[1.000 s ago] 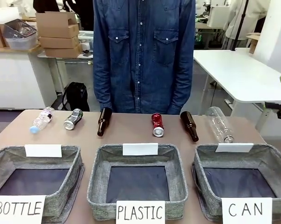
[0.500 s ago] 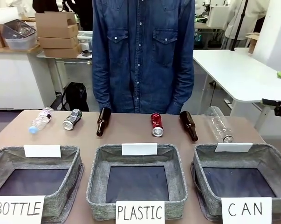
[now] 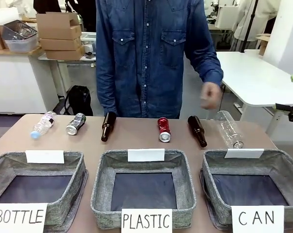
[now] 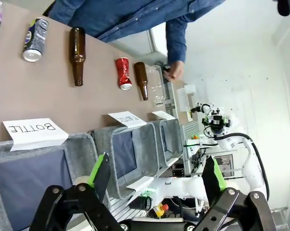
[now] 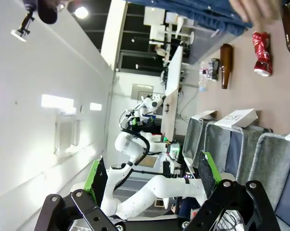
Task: Sort the can waste into the basket.
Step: Pick up the can waste from the table and place it in the right Fabric basket.
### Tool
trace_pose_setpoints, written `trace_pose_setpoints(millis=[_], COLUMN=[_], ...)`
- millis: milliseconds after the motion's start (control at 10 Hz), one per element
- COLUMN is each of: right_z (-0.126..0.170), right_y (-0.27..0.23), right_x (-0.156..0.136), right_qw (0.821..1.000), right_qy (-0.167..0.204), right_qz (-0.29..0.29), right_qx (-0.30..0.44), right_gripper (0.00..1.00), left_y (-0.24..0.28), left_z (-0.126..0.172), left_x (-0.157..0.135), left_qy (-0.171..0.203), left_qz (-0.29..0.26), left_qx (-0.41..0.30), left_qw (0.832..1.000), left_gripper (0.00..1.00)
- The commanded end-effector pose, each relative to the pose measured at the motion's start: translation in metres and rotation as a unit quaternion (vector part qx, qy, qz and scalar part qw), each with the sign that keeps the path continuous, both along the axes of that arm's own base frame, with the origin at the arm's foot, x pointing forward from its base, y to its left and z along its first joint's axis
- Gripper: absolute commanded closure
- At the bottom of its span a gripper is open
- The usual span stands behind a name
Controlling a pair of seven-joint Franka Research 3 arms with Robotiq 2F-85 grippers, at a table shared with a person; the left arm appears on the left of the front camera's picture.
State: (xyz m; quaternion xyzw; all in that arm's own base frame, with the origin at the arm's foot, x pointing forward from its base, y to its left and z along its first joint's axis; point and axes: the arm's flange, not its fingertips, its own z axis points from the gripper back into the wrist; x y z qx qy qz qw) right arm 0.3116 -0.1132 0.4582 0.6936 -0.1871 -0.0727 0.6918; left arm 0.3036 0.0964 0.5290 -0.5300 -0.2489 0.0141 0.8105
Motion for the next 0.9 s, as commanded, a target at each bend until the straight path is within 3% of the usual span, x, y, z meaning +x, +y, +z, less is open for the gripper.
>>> trace_pose_setpoints(millis=[0, 200, 300, 400, 500, 600, 800], right_z=[-0.001, -0.001, -0.001, -0.001, -0.001, -0.001, -0.001], right_y=[-0.002, -0.002, -0.002, -0.002, -0.002, -0.002, -0.002], right_x=[0.001, 0.001, 0.001, 0.001, 0.001, 0.001, 0.001], right_qw=[1.000, 1.000, 1.000, 1.000, 1.000, 1.000, 1.000], right_qy=[-0.012, -0.012, -0.012, -0.012, -0.012, -0.012, -0.012], right_qz=[0.007, 0.007, 0.007, 0.007, 0.007, 0.007, 0.007], right_qx=[-0.006, -0.006, -0.006, -0.006, -0.006, -0.006, -0.006], right_gripper=[0.00, 0.00, 0.00, 0.00, 0.00, 0.00, 0.00], left_y=[-0.007, -0.015, -0.015, -0.014, -0.024, -0.043, -0.082], left_z=[0.014, 0.019, 0.016, 0.008, -0.008, -0.029, -0.066], left_x=[0.058, 0.134, 0.162, 0.184, 0.205, 0.225, 0.261], left_qy=[0.058, 0.141, 0.166, 0.179, 0.182, 0.175, 0.130], left_qz=[-0.018, 0.023, 0.016, 0.061, 0.087, 0.064, 0.057], left_qx=[0.067, 0.151, 0.173, 0.212, 0.273, 0.322, 0.389], left_qw=[0.996, 0.978, 0.971, 0.959, 0.941, 0.928, 0.910], left_gripper=[0.00, 0.00, 0.00, 0.00, 0.00, 0.00, 0.00])
